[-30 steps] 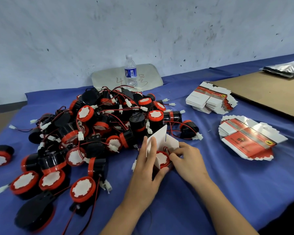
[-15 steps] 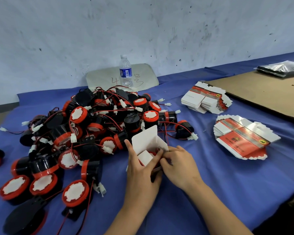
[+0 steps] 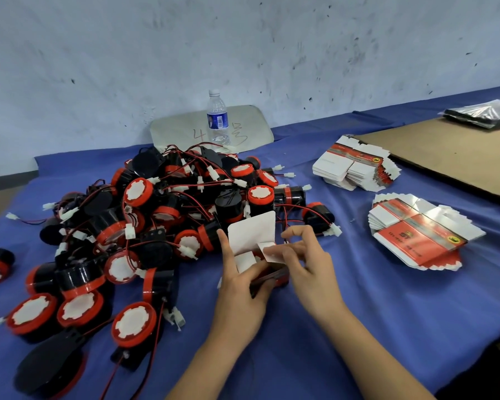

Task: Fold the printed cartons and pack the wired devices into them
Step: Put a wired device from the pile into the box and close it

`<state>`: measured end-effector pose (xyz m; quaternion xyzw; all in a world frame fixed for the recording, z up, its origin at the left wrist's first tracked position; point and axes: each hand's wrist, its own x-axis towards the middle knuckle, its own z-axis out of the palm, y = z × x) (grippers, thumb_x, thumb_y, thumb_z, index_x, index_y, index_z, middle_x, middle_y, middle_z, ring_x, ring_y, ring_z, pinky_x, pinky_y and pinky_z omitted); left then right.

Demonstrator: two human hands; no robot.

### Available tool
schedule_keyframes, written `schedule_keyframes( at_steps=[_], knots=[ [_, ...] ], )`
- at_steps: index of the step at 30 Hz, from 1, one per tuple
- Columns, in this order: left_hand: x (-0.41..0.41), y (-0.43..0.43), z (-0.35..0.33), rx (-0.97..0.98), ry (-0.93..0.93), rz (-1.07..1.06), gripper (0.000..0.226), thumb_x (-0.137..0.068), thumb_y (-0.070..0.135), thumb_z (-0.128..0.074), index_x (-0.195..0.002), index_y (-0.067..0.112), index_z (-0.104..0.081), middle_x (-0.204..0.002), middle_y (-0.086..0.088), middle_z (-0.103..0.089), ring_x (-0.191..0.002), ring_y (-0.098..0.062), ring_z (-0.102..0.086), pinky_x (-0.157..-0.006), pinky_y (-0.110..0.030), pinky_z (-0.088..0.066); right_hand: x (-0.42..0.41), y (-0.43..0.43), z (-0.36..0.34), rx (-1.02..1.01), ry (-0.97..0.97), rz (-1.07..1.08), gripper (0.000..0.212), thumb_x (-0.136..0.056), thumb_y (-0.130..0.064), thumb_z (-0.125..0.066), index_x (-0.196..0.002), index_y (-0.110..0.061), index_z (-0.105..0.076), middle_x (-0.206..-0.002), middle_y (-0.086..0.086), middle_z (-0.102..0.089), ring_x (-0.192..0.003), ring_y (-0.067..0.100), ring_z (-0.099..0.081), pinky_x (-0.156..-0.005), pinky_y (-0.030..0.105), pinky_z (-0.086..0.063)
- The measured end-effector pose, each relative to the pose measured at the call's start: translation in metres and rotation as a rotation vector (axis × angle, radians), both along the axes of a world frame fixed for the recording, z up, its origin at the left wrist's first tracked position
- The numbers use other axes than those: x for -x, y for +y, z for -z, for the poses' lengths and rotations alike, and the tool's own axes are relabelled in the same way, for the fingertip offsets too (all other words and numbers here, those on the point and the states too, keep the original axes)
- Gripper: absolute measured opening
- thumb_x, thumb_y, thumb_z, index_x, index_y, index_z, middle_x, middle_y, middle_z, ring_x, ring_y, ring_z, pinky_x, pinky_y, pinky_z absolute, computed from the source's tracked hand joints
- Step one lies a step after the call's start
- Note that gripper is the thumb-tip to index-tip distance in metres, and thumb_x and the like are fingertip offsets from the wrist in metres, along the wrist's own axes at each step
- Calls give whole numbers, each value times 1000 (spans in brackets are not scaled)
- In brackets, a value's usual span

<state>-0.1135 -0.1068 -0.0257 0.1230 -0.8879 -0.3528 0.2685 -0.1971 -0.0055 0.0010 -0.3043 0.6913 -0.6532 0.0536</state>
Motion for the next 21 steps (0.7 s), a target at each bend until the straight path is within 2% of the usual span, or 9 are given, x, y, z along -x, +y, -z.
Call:
schedule_keyframes(
  at_steps=[2,3,6,8,10,12,14,16,21],
  knots=[
    [-1,-1,1,65,43,-13,44,-89,4,-65,-108,43,-66,-158,3,21,-116,28,-29,-86,8,-25,2,0,2,-18,8,15,32,-92,1,-49,-96,-31,-48,-80,-10,-74,-83,1,-64,-55,8,-46],
    [-2,-1,2,100,70,-29,40,-90,1,-62,-112,34,-69,-158,-2,18,-124,15,-32,-91,7,-24,3,-1,3,-34,14,20,33,-92,2,-49,-97,-31,-48,-81,-12,-74,-89,0,-63,-59,9,-46],
    [-4,-2,5,148,124,-79,45,-87,-16,-55,-117,14,-70,-157,-17,-2,-140,-24,-27,-100,3,-22,8,-2,8,-60,-40,-4,31,-92,2,-52,-103,-26,-48,-83,-15,-74,-93,11,-65,-77,28,-53],
    [-5,-1,4,197,153,-127,48,-79,-25,-56,-110,8,-73,-152,-22,-25,-133,-32,-41,-99,-3,-31,10,-2,9,-64,-65,-22,32,-91,4,-54,-104,-26,-49,-86,-12,-75,-91,15,-66,-80,32,-53],
    [-6,1,3,241,179,-145,45,-73,-28,-59,-102,3,-75,-139,-22,-48,-120,-33,-55,-97,-24,-47,9,-1,10,-54,-35,10,35,-89,4,-57,-102,-28,-51,-95,-8,-70,-89,15,-63,-75,21,-51],
    [-7,4,1,232,193,-130,38,-77,-22,-60,-101,3,-74,-126,-14,-63,-124,-25,-54,-96,-41,-51,12,-1,11,-43,-21,53,42,-85,5,-61,-104,-31,-52,-106,-5,-54,-89,16,-58,-73,14,-47],
    [-8,6,-1,208,183,-119,33,-84,-13,-57,-104,10,-71,-119,-5,-68,-126,-15,-53,-98,-36,-49,14,-2,11,-32,-64,10,52,-84,7,-60,-114,-35,-50,-111,-2,-47,-96,15,-56,-80,17,-48],
    [-8,6,-2,200,164,-111,40,-85,-12,-58,-113,14,-69,-121,1,-66,-123,-16,-55,-97,-34,-50,12,-2,10,-1,-86,-82,60,-84,12,-55,-121,-35,-51,-113,-1,-54,-103,12,-56,-86,21,-49],
    [-6,5,-4,191,160,-89,33,-79,-3,-71,-107,15,-72,-114,5,-59,-96,-7,-61,-76,-28,-54,9,0,9,6,48,-114,38,-82,6,-61,-98,-28,-64,-108,0,-55,-101,10,-58,-79,14,-47]
  ],
)
